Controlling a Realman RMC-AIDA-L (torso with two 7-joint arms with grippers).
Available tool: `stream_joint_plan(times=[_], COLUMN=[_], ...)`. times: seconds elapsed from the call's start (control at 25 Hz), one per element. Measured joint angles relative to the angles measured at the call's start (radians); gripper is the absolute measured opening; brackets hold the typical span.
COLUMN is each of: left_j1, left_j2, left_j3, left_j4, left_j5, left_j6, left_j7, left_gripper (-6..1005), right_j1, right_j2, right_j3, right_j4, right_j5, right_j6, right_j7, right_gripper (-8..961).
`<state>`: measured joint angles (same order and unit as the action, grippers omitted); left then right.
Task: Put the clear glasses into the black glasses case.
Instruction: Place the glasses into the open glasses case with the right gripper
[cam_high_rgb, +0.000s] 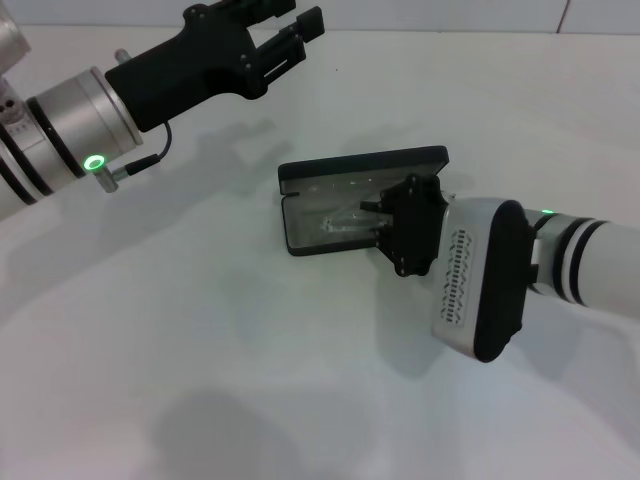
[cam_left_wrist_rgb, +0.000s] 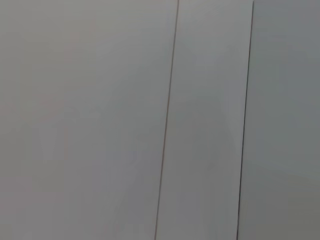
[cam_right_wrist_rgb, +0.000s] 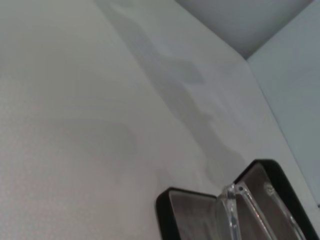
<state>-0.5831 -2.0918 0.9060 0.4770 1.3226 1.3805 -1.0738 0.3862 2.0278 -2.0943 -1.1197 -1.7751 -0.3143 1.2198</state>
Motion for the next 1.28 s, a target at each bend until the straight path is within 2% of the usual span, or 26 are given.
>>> stream_joint_plan(times=[0.6, 1.08, 1.28], left_j1=[-0.004, -0.006, -0.002], left_j2=[-0.002, -0.002, -0.002], left_j3=[0.012, 0.025, 0.025], left_j4=[-0.004, -0.017, -0.017], left_j5=[0.001, -0.004, -0.005], left_j6=[0.001, 0.006, 0.007], left_j7=[0.0, 0.0, 0.0], left_gripper=[465, 465, 464], right_j1=[0.004, -0.001, -0.016], right_j2=[0.0, 0.0, -0.005], right_j3=[-0.14, -0.16, -0.127], right_j4=[0.044, 0.039, 0.011], right_j5=[0.028, 0.099, 0.126], right_j6=[0.222, 0.248, 0.182], right_j7=[0.001, 0.001, 0.001], right_gripper=[154, 174, 347])
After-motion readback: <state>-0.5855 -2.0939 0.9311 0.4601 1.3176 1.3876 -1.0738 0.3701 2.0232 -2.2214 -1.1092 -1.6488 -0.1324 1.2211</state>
